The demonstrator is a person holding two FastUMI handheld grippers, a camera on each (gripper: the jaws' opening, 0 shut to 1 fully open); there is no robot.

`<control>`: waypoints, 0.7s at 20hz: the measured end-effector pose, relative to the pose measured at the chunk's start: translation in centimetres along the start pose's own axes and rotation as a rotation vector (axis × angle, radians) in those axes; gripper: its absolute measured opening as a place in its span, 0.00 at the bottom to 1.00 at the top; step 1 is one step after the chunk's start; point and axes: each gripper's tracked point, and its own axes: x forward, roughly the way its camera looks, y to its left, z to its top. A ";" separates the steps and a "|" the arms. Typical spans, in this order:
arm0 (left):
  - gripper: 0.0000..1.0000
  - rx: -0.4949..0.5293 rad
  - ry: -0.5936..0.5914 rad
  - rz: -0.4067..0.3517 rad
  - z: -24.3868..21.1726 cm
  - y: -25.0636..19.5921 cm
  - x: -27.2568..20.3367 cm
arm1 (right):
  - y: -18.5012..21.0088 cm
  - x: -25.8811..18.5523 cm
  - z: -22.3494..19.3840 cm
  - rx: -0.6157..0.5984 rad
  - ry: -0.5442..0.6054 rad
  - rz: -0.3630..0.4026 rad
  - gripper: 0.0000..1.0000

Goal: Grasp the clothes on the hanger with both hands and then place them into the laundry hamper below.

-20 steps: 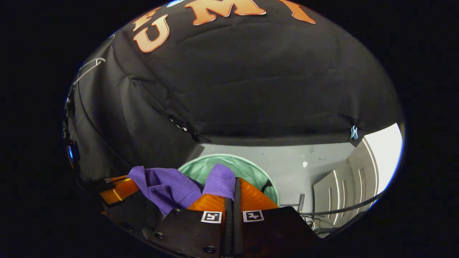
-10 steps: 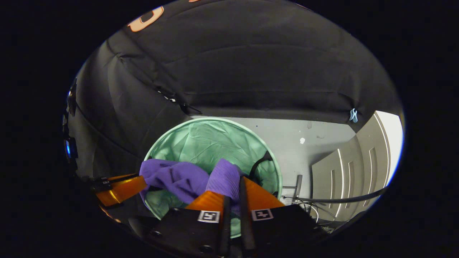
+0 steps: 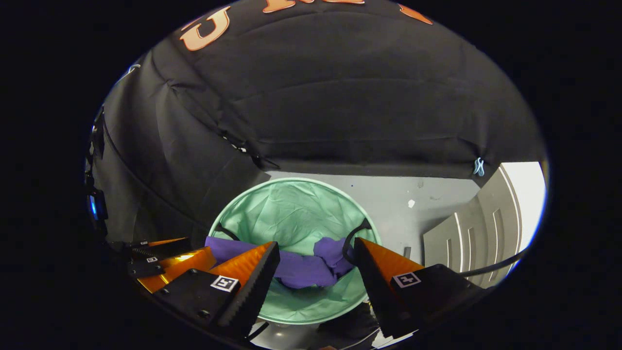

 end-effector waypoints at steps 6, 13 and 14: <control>0.98 0.012 -0.118 -0.031 4.1 -1.4 -5.8 | 0.9 -5.0 3.1 -0.032 -0.092 0.000 1.00; 0.97 0.036 -0.336 -0.019 10.2 -1.5 -15.1 | 2.2 -14.5 9.6 -0.039 -0.284 0.014 0.99; 0.97 0.037 -0.371 -0.018 11.1 -1.4 -16.6 | 2.4 -15.9 10.5 -0.041 -0.308 0.017 0.99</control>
